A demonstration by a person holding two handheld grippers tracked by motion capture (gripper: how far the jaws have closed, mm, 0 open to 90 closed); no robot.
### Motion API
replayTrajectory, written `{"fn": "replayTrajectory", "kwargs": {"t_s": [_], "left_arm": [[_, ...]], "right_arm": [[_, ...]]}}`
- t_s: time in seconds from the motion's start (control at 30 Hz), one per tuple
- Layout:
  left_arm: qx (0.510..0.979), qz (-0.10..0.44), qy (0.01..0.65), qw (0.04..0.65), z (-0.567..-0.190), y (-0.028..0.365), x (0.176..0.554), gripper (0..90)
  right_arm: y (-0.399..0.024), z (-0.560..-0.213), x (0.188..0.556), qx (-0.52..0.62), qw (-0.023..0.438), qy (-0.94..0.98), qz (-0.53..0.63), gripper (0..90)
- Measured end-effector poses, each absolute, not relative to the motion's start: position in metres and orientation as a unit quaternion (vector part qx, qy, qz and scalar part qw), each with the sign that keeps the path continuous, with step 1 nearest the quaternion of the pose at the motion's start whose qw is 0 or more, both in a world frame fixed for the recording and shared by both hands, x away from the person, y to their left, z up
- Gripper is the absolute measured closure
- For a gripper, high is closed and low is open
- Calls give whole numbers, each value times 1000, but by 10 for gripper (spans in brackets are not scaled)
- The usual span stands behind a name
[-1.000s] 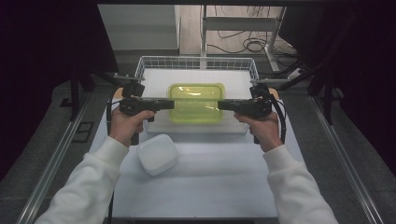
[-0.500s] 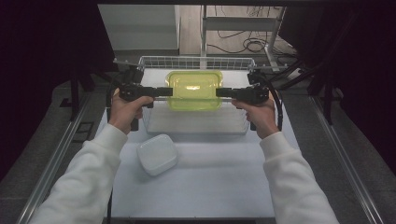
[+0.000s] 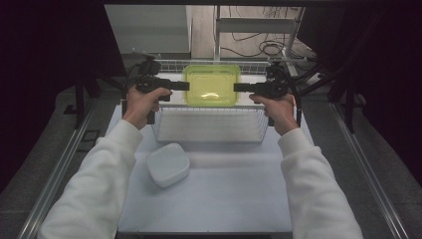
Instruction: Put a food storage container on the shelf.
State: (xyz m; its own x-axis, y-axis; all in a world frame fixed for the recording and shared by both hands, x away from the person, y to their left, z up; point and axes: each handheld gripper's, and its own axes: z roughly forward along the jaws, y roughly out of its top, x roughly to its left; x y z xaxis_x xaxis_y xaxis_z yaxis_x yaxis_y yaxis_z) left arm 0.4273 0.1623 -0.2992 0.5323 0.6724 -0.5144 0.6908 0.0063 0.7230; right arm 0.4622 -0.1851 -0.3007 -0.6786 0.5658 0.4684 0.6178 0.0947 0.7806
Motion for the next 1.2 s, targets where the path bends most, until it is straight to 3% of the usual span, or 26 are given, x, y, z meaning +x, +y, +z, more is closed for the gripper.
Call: {"fn": "replayTrajectory", "kwargs": {"t_s": [0.6, 0.93, 1.2], "left_arm": [[694, -54, 518, 497, -317, 161, 467, 798], [654, -104, 550, 509, -325, 167, 488, 782], [637, -114, 576, 499, -332, 165, 503, 742]], "right_arm": [[-184, -309, 496, -444, 55, -737, -507, 791], [-183, -316, 515, -488, 89, -707, -504, 774], [-176, -318, 529, -532, 107, -693, -474, 735]]}}
